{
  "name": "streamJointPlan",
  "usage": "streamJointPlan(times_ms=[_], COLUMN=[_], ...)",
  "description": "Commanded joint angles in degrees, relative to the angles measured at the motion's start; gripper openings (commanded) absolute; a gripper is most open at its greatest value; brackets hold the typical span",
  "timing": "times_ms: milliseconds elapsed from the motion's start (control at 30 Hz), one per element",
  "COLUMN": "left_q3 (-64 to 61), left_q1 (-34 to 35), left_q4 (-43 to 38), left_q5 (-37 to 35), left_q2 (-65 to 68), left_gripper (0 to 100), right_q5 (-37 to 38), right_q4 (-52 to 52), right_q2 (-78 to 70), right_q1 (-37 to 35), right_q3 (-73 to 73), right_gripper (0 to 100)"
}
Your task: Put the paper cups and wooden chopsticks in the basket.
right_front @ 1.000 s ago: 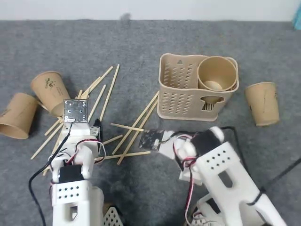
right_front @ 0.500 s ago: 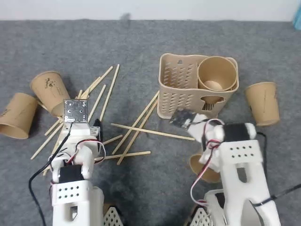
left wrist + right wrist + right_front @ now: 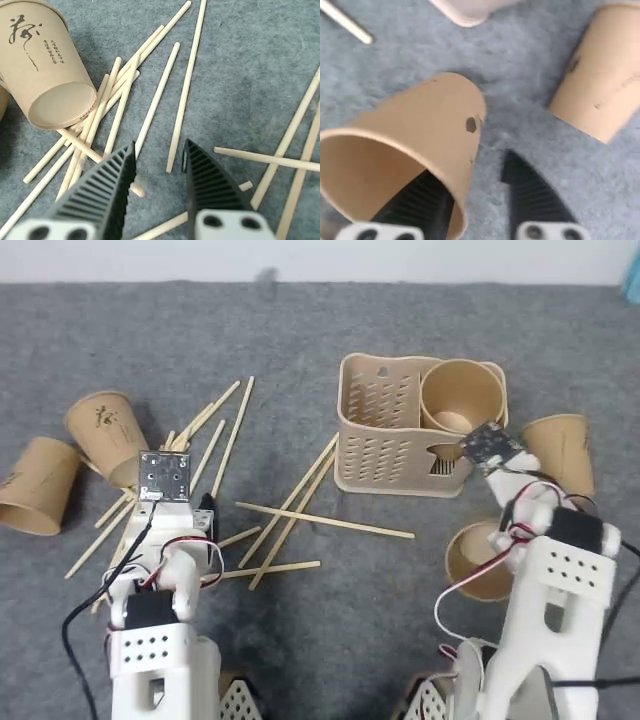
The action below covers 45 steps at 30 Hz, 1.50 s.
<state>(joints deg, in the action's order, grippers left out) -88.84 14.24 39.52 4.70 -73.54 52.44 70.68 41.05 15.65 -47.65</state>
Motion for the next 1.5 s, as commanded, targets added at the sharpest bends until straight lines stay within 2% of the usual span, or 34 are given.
streamJointPlan(times_ms=[0,333,500,700,867,1200,1467], left_q3=[0.6,0.5,0.5,0.4,0.4,0.4,0.4], left_q1=[0.3,0.3,0.3,0.3,0.3,0.3,0.3], left_q4=[0.2,0.3,0.3,0.4,0.4,0.4,0.4], left_q5=[0.5,0.6,0.6,0.6,0.6,0.6,0.6], left_q2=[-0.8,-0.8,-0.8,-0.8,-0.8,-0.8,-0.8], left_gripper=[14,14,14,14,14,14,14], right_q5=[-0.5,-10.9,-13.5,-13.5,-14.8,-17.8,-17.8], right_q4=[-1.1,1.8,4.7,3.6,2.1,5.6,16.0], right_q2=[-0.1,-0.8,-0.8,-2.0,-12.5,-44.4,-55.9], right_q1=[4.0,17.5,23.0,27.7,31.8,37.5,37.7], right_q3=[0.6,10.3,15.6,16.2,20.5,45.5,62.5], right_gripper=[2.4,0.7,0.7,0.7,0.7,1.2,21.9])
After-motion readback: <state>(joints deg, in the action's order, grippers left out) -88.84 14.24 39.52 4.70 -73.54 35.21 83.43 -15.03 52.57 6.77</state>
